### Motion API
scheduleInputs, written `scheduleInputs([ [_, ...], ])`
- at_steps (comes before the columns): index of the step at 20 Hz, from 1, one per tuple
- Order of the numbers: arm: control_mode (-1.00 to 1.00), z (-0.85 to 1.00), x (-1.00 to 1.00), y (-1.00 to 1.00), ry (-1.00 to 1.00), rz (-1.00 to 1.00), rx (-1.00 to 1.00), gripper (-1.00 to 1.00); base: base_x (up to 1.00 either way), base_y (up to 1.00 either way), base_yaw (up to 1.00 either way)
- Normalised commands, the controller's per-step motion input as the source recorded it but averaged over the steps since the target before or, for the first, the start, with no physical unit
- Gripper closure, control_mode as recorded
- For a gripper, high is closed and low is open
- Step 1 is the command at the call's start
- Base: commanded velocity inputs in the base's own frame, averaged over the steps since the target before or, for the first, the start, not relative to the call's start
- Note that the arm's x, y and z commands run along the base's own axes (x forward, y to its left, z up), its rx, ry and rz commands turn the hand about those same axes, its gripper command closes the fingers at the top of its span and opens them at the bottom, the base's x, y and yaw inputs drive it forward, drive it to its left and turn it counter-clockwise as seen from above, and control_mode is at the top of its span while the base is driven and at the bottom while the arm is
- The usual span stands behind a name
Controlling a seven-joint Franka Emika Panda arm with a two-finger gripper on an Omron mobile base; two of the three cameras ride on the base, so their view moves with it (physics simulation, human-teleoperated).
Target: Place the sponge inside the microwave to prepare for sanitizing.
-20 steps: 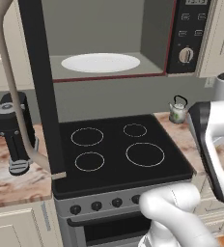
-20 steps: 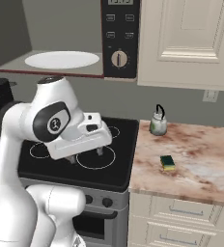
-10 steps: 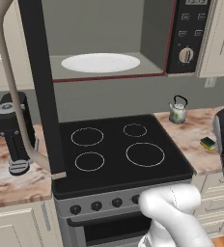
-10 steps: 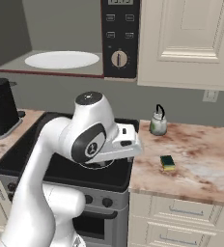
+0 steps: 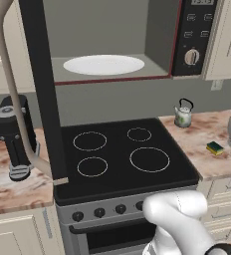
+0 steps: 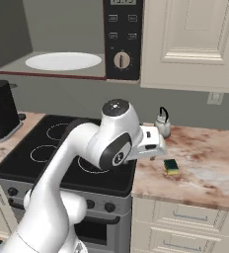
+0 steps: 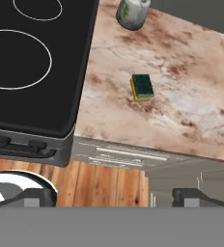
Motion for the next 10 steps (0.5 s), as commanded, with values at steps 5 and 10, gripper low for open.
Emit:
scheduleInputs([
  [5, -1.00, -0.06, 0.58, -0.50, 0.08, 0.00, 0.00, -1.00, 0.00, 0.00, 0.00],
  [10, -1.00, -0.04, 0.49, -0.08, 0.04, 0.00, 0.06, -1.00, 0.00, 0.00, 0.00],
])
